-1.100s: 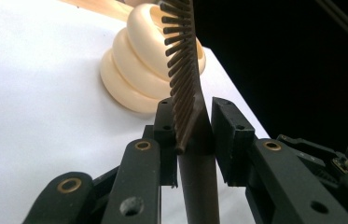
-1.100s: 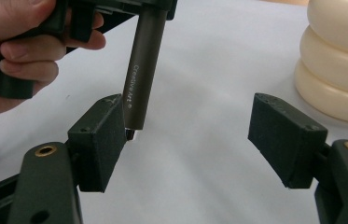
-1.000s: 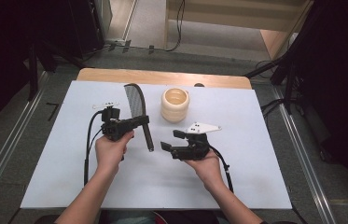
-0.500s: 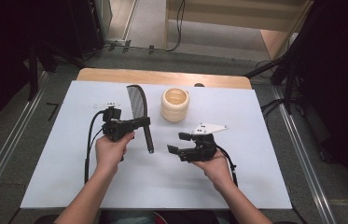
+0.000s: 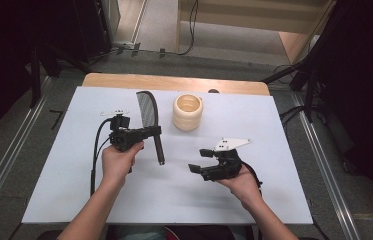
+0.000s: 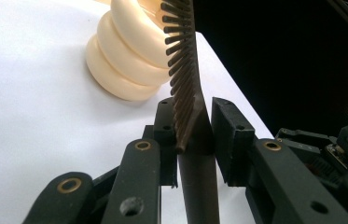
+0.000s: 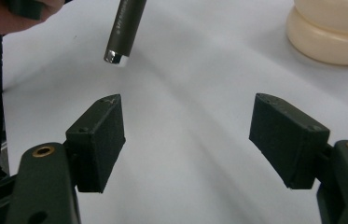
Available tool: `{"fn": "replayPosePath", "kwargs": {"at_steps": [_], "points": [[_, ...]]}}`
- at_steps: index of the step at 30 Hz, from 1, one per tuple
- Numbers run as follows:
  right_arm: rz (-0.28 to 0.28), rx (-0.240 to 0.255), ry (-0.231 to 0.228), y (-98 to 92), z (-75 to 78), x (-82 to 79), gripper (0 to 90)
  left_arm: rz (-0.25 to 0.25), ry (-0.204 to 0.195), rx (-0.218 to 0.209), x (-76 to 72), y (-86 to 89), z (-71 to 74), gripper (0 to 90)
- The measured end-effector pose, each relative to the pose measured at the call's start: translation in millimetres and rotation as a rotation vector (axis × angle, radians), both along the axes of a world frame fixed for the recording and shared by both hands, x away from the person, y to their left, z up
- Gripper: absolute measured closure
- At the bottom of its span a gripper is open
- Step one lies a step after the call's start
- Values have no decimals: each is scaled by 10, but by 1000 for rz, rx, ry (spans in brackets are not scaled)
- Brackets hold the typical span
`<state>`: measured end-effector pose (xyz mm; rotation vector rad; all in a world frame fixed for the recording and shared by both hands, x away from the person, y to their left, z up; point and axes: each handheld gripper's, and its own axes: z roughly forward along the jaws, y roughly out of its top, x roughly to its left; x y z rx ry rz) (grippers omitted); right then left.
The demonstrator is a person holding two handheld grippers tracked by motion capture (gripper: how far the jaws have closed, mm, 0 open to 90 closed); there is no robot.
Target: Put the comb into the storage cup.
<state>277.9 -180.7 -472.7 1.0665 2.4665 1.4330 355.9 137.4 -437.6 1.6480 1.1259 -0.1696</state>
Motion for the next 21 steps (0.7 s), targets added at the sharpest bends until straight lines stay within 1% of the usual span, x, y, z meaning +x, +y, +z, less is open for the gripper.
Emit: {"fn": "replayPosePath", "kwargs": {"at_steps": [4, 5, 8, 12, 13, 15, 16, 18, 21], "points": [[-10, -2, 5, -93, -7, -54, 244, -7, -2, 1, 2, -6, 0, 733], [-5, -5, -2, -113, -10, -59, 244, -10, -2, 0, 2, -9, 0, 733], [-11, -8, 2, -159, -11, -86, 244, -23, -8, 11, 1, -26, 12, 733], [-18, -15, 18, -216, -29, -129, 244, -32, -6, 8, 8, -31, 15, 733], [-17, -19, 15, -236, -40, -137, 244, -33, -5, 9, 9, -31, 15, 733], [-23, -21, 20, -268, -46, -154, 244, -38, -8, 8, 14, -32, 16, 733], [-26, -21, 14, -280, -53, -157, 244, -41, -8, 8, 16, -34, 19, 733], [-39, -21, 17, -314, -58, -174, 244, -48, -12, 7, 20, -39, 24, 733], [-49, -21, 27, -369, -69, -199, 244, -63, -15, 8, 32, -43, 40, 733]]}}
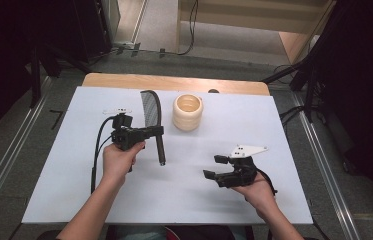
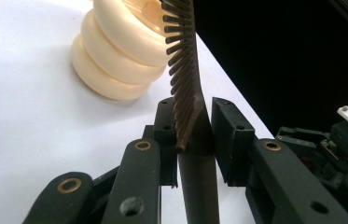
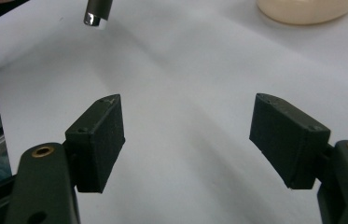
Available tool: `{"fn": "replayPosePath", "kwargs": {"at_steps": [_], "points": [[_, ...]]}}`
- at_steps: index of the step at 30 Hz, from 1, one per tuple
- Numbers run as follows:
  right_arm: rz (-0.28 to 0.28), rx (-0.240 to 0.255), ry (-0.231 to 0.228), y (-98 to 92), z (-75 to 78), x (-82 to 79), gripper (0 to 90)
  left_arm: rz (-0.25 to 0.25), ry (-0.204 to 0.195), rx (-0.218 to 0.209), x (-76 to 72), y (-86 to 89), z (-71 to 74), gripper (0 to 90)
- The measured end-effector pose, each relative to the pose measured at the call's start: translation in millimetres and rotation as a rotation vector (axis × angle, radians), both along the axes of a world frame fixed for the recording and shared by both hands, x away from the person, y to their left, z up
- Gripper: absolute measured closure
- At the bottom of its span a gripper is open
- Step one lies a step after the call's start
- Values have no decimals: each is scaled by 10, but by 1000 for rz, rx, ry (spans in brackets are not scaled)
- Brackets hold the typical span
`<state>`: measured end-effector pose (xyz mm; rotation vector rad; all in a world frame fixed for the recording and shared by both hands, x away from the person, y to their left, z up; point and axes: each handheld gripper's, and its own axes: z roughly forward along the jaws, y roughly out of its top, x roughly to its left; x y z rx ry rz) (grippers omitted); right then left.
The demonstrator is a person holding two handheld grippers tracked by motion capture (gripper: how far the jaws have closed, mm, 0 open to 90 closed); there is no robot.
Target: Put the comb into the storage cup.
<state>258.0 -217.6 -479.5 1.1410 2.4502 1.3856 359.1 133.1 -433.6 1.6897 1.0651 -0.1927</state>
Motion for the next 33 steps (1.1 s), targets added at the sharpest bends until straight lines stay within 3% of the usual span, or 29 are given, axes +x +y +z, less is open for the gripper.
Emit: {"fn": "replayPosePath", "kwargs": {"at_steps": [13, 21, 33], "points": [[-31, -15, 13, -208, -45, -106, 243, -58, -24, -5, 100, -61, 102, 733], [-48, -12, 26, -331, -65, -163, 243, -107, -42, 14, 184, -159, 151, 733], [-55, -18, 36, -400, -76, -212, 240, -127, -56, 20, 339, -212, 249, 734]]}}
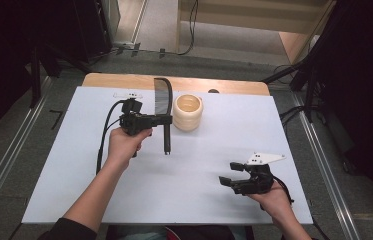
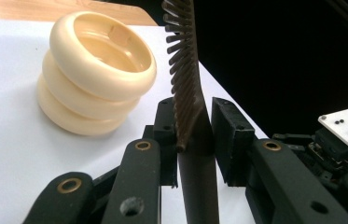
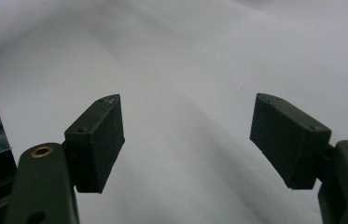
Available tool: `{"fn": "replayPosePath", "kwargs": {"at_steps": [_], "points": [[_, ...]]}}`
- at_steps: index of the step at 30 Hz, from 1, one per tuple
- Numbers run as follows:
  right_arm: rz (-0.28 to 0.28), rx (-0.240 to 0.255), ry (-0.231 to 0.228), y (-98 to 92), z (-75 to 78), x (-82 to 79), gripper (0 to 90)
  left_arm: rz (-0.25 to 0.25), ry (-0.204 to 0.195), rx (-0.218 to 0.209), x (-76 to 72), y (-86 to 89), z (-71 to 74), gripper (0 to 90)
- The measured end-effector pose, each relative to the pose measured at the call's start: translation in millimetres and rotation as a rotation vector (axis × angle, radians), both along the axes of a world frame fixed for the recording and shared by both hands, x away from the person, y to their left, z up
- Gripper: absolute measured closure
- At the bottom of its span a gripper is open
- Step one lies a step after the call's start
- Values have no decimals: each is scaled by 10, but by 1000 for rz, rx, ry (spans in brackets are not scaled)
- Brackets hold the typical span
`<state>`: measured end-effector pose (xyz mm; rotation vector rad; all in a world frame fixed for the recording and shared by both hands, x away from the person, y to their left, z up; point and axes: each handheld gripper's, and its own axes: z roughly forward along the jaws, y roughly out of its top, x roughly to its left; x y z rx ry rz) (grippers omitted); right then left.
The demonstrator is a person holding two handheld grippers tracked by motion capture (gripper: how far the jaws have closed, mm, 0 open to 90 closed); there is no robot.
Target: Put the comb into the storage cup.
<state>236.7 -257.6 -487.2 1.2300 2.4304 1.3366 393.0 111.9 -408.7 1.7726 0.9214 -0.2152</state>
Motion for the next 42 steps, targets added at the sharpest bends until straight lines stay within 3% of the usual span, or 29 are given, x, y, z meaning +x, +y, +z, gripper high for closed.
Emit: {"fn": "replayPosePath", "kwargs": {"at_steps": [9, 21, 25, 42], "points": [[-4, 9, 6, -53, -7, -40, 240, -8, -17, -14, 151, -32, 105, 734], [-9, 4, 14, -109, -25, -73, 240, -7, -43, -10, 346, -163, 236, 734], [-12, 6, 16, -114, -26, -68, 240, -5, -69, 8, 412, -217, 300, 734], [-11, 8, 21, -127, -27, -59, 240, 50, -104, 5, 703, -354, 379, 734]]}}
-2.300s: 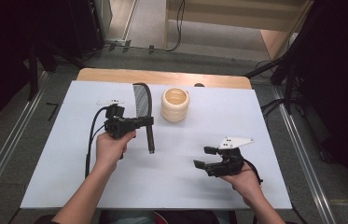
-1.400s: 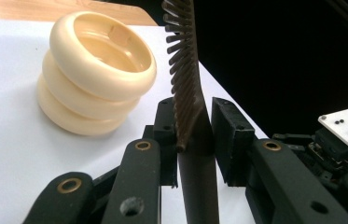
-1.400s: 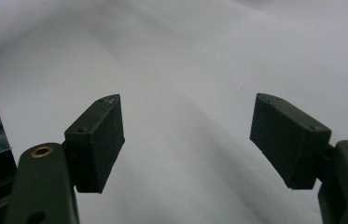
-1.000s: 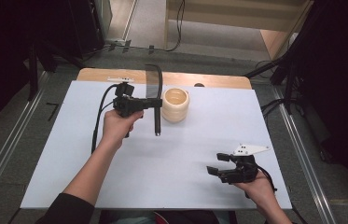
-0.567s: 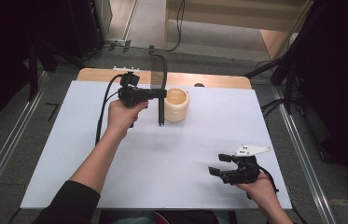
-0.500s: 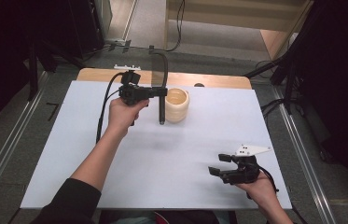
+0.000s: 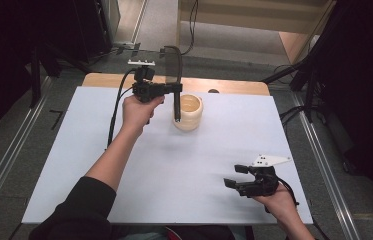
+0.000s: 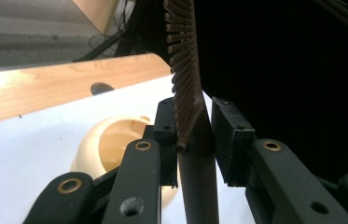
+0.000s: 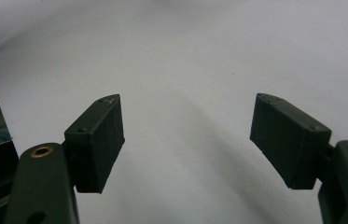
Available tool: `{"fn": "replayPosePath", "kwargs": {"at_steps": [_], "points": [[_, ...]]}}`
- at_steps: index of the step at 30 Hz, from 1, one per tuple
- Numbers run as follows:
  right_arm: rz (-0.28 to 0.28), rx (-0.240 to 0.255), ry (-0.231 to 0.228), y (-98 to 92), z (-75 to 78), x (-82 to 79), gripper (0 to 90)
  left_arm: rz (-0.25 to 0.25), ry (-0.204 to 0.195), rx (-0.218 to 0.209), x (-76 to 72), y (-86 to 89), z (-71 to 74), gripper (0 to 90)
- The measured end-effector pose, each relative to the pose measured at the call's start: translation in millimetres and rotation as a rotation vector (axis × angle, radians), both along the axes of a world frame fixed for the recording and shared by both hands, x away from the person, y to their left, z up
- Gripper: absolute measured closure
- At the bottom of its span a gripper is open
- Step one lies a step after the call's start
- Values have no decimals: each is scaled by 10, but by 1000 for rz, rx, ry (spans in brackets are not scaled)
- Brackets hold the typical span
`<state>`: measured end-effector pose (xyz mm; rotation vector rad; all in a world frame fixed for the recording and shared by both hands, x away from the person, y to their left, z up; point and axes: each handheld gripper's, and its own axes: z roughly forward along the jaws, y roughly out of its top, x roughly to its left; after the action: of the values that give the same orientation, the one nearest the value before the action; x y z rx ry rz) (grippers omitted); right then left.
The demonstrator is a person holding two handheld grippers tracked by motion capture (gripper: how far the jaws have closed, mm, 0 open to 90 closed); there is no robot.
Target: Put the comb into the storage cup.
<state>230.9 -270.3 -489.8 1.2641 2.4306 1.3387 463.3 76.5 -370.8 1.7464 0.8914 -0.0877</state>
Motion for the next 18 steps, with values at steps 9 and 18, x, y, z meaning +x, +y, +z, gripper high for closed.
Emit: {"fn": "replayPosePath", "kwargs": {"at_steps": [9, 18], "points": [[5, -3, 4, 14, -3, 3, 240, 45, -46, 4, 132, -106, 44, 734], [5, 2, -5, -6, 5, -1, 240, 90, -74, -14, 241, -234, 20, 735]]}}
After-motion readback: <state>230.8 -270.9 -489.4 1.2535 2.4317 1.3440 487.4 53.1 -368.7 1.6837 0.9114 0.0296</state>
